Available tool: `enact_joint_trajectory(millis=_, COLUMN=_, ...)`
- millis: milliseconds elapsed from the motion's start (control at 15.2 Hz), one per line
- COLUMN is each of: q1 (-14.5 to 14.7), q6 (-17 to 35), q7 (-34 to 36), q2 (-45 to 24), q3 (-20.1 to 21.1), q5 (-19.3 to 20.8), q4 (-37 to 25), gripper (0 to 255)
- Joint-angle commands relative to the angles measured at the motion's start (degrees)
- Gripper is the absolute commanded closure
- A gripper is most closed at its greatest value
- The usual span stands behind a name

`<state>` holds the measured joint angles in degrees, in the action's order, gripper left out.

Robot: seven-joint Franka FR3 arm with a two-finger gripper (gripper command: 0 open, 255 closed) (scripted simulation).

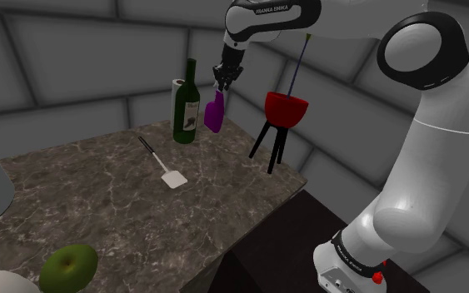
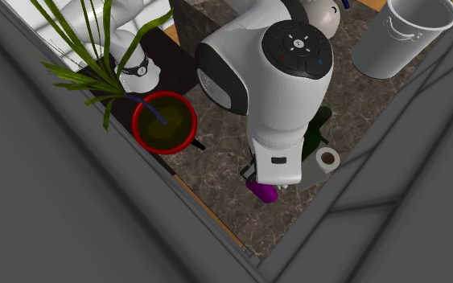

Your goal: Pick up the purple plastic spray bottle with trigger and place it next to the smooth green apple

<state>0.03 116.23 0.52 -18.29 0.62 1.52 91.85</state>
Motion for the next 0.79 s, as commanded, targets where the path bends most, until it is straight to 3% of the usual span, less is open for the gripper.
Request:
enact_joint_trajectory(millis=0, q1=0.0, q6=0.0, q7=0.0, q2=0.0, q3=0.0, q5=0.0, q4=0.0, gripper=255)
enact_joint_trajectory(millis=198, q1=0.0, q6=0.0, q7=0.0, q2=0.0, q3=0.0, q5=0.0, q4=0.0, gripper=255)
enact_joint_trajectory(millis=726, q1=0.0, q6=-5.8, q7=-0.1, q2=0.7, q3=0.0, q5=-0.1, q4=-5.1, gripper=255)
